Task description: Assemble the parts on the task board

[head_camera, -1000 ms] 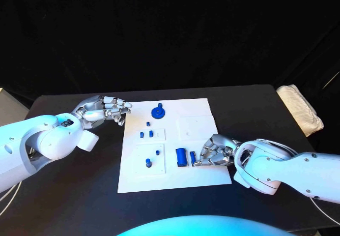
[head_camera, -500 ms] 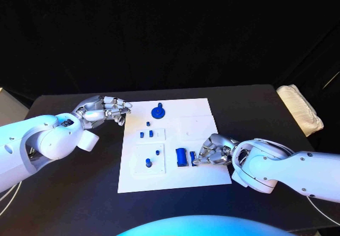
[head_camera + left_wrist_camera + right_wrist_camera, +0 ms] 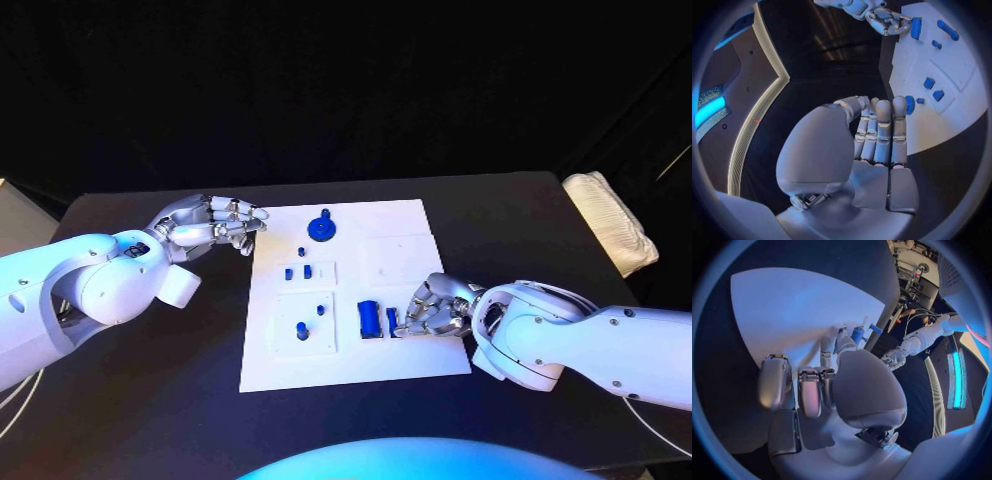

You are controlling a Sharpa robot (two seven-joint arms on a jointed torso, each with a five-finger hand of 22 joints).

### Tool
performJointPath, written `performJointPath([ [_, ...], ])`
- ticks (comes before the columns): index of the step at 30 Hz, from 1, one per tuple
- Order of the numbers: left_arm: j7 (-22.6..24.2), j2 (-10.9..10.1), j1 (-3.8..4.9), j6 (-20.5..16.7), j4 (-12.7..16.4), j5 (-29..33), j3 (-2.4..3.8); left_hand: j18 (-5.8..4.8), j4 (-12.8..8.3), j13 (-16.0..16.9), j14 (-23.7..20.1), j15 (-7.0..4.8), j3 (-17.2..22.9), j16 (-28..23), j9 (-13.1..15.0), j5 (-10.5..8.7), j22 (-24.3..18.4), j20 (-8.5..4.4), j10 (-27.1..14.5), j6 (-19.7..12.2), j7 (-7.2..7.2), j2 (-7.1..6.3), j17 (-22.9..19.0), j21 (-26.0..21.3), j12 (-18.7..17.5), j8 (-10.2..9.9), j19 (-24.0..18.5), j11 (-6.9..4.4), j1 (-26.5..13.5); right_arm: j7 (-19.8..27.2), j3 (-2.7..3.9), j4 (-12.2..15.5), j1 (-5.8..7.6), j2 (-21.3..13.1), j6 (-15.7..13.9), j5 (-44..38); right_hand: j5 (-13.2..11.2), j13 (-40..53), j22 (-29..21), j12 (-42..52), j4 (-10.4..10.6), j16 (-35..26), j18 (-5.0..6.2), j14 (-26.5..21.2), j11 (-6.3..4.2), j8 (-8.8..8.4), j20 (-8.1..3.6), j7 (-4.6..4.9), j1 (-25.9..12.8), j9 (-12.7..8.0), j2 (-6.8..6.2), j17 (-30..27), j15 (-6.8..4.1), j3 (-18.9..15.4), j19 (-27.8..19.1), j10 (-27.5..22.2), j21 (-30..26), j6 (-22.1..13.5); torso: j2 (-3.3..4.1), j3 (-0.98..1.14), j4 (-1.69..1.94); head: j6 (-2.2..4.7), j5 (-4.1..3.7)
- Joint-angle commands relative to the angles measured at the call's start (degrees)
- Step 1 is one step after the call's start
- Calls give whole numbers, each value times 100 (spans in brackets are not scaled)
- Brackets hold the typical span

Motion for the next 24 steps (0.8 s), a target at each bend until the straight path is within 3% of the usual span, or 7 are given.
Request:
performJointPath([
  [1, 21, 5, 1, 95, 8, -13, 3, 40, -19, -8, 17, 17, 31, -29, 8, 27, 8, 2, -24, -31, 13, 65, 6, 24, 35, -8, 1, -2, 5, 54, -9, 28, -13, -9, -25, -2, 14, 1508, 898, 35, 57, 25, -73, 598, -12, -41, -33, 2, -55, -14, -65, 1510, -28, 9, 235, 599, -21, 19, -1, 1, -3, 10, -2],
  [7, 30, 23, 0, 91, -7, -12, 2, 40, -28, -8, 17, 16, 35, -31, 9, 28, 11, 2, -25, -31, 14, 68, 7, 28, 38, -7, 0, -1, 10, 387, -5, 114, 16, -105, -375, 292, 19, 1508, 886, 35, 72, 25, -64, 598, 8, -53, -20, 23, -392, -34, -158, 1510, -12, 17, 226, 599, -89, 30, -12, -3, 3, 58, -21],
  [9, 37, 44, -1, 89, -30, -6, 0, 40, -28, -8, 17, 16, 35, -31, 9, 28, 11, 2, -25, -31, 14, 68, 7, 28, 38, -7, 0, -1, 10, 813, -2, 122, 85, -149, -522, 678, 23, 1498, 837, 6, 68, 25, -38, 598, 34, -95, -6, 56, -523, -53, -190, 1510, 7, 40, 190, 589, -263, -48, -23, -10, 1, 89, -33],
  [13, 104, 114, -8, 9, -111, 46, -9, 39, -27, -8, 16, 18, 33, -34, 10, 26, 13, 2, -28, -36, 19, 65, 7, 30, 40, -11, -1, 3, -2, 1896, 1, -21, 232, -142, -685, 1619, -8, 1057, 143, -1196, 27, -316, 265, 420, 239, -371, 138, 282, -486, -139, -147, 871, 173, -1, -353, 77, -2406, -582, -72, -33, -6, 168, -75],
  [18, 369, 251, -45, -341, -274, 253, -32, 25, 126, -33, -220, 89, -48, -200, 16, 5, -65, 69, -140, -158, 56, -35, -29, -142, 30, -63, -175, 51, -262, 3086, 2, -493, 425, -17, -870, 2856, -8, 719, -391, -1950, 6, -693, 453, 227, 326, -420, 241, 375, -240, -121, -56, 321, 261, -231, -743, -340, -3799, -781, -165, -78, 5, 262, -58],
  [20, 529, 318, -69, -543, -364, 386, -38, 25, 244, -52, -461, 125, -123, -439, 42, -6, -209, 120, -181, -194, 54, -104, -115, -401, 34, -54, -329, 65, -379, 3436, 4, -776, 502, 83, -917, 3294, -6, 288, -950, -2807, -2, -1205, 617, -64, 371, -417, 298, 429, -53, -99, 9, -352, 313, -354, -1156, -843, -5153, -889, -204, -98, 11, 338, -59],
  [24, 874, 468, -106, -972, -575, 705, -42, 23, 629, -210, -759, 218, -437, -1041, 113, -142, -657, 243, -248, -260, 62, -259, -371, -1090, -95, -4, -472, 105, -598, 3909, 22, -1382, 631, 335, -953, 3824, 0, -942, -1473, -4805, -6, -2503, 642, -782, 452, -341, 401, 494, 339, -97, 148, -1763, 395, -469, -1485, -2061, -5809, -1076, -275, -135, 19, 438, -65],
])
